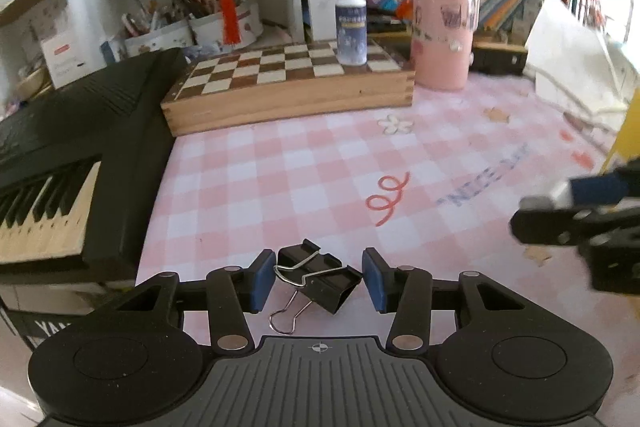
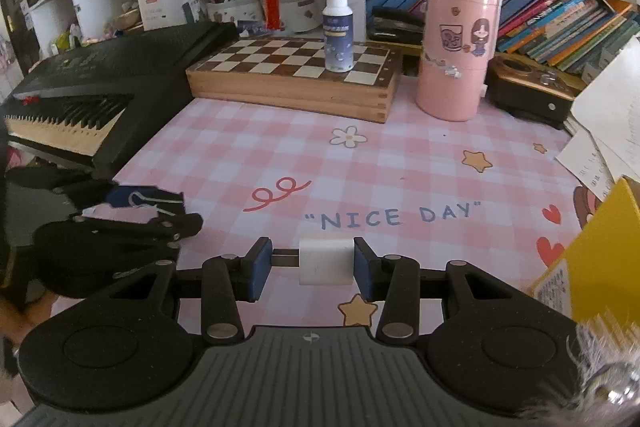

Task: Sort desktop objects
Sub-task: 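Carry the binder clip and white cube with both tools to the yellow box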

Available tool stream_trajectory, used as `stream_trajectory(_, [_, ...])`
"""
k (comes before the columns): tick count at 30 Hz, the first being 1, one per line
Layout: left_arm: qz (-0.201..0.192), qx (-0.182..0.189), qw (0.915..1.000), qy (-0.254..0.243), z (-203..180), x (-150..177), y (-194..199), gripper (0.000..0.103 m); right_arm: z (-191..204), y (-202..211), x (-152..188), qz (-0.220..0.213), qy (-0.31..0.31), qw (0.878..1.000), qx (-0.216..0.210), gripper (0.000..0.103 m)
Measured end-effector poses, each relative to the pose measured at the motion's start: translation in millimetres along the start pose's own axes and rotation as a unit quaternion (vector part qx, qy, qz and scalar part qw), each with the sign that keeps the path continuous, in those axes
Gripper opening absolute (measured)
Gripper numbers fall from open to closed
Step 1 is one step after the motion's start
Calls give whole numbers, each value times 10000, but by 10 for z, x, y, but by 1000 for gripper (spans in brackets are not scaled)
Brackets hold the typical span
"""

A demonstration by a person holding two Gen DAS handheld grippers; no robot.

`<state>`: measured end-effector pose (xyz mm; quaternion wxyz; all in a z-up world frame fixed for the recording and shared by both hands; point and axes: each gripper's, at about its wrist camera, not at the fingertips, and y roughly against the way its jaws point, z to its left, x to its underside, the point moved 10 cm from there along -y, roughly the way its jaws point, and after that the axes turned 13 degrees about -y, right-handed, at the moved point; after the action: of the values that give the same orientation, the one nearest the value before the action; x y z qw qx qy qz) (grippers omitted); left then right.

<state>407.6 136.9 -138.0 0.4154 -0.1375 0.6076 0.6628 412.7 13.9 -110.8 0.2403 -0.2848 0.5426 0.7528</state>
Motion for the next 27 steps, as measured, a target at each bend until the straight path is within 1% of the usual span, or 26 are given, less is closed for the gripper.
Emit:
stream_trajectory(4, [-220, 10, 9996, 164, -3, -60, 253, 46, -29, 110, 46, -36, -114, 9999, 50, 40])
stream_trajectory(8, [-386, 79, 9986, 362, -29, -44, 518, 46, -42, 268, 100, -127, -117, 9998, 90, 40])
stream_trajectory(13, [-534, 150, 9982, 235, -202, 28, 835, 46, -56, 529, 209, -249, -185, 9995, 116, 40])
stream_trajectory(19, [-780, 378, 9957, 336, -395, 93, 1257, 46, -37, 891, 379, -377, -265, 9989, 130, 40])
stream_trajectory(27, [-1040, 609, 9918, 417, -619, 299, 1824, 46, -25, 1351, 731, -315, -584, 9976, 173, 40])
